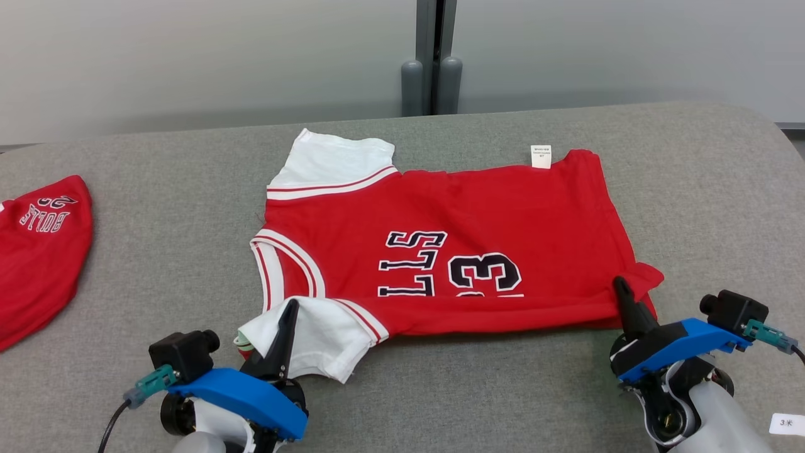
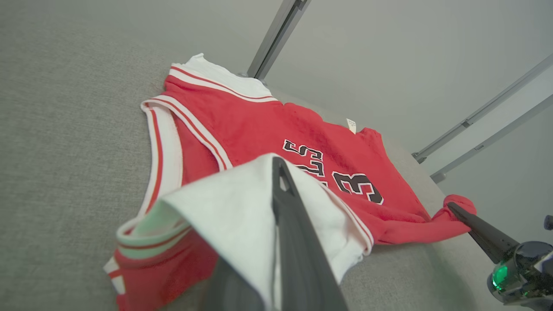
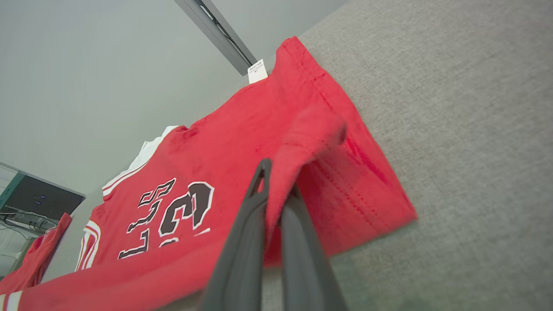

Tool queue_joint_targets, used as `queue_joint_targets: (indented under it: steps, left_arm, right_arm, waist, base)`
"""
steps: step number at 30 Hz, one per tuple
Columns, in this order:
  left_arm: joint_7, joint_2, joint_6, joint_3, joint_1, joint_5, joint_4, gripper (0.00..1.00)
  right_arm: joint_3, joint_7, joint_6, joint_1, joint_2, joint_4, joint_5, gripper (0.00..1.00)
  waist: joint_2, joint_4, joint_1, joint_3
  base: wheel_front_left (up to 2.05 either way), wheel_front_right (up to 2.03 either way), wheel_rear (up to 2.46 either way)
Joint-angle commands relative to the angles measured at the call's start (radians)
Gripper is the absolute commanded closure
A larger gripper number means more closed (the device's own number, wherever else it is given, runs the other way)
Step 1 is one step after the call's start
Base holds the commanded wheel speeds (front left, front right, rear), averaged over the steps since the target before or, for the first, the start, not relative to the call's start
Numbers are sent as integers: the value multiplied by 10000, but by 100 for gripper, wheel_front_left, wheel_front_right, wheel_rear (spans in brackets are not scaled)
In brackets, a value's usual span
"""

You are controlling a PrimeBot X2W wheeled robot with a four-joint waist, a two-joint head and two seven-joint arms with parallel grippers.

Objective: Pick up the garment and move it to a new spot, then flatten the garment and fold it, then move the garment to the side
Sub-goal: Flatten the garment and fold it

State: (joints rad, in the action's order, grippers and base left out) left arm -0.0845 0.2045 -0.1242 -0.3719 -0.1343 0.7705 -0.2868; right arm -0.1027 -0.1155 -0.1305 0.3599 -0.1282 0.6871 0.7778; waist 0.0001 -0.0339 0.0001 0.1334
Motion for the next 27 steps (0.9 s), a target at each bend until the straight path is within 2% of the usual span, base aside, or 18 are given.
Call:
queue_joint_targets:
  steps: [1,10,20,21,22,23,27]
  left_arm:
    - [54,5,-80,-20,-295,118,-127,100]
    - [445,207,-93,-410,-1455,528,-955,100]
    - [303,353,-82,-931,-2711,989,-1946,100]
    - [217,362,-65,-976,-2888,957,-2097,100]
    - [66,324,-65,-966,-3058,990,-2244,57]
    - [-77,313,-65,-942,-3181,978,-2465,0]
    - [-1009,188,-66,-908,-3518,971,-3048,0]
  right_arm:
    - [63,-28,-5,263,19,164,-63,100]
    - [-20,82,-5,1466,14,1362,-331,100]
    - [-357,-220,-5,2681,92,2561,-389,100]
    - [-398,-372,-5,2802,88,2632,-423,84]
    - [-379,-487,-3,2928,79,2772,-406,0]
    - [-393,-601,-3,3005,59,2934,-463,0]
    - [-625,-1034,-5,3234,93,3321,-632,0]
  waist:
    - [-1,11,-1,19]
    - [-1,4,-1,327]
    - [-1,-16,-1,788]
    - [-1,-20,-1,829]
    - [-1,-21,-1,859]
    - [-1,-25,-1,875]
    - [-1,-56,-1,828]
  base:
    - [0,0,0]
    - [0,0,0]
    - [0,0,0]
    - [0,0,0]
    - [0,0,0]
    - [0,0,0]
    - [0,0,0]
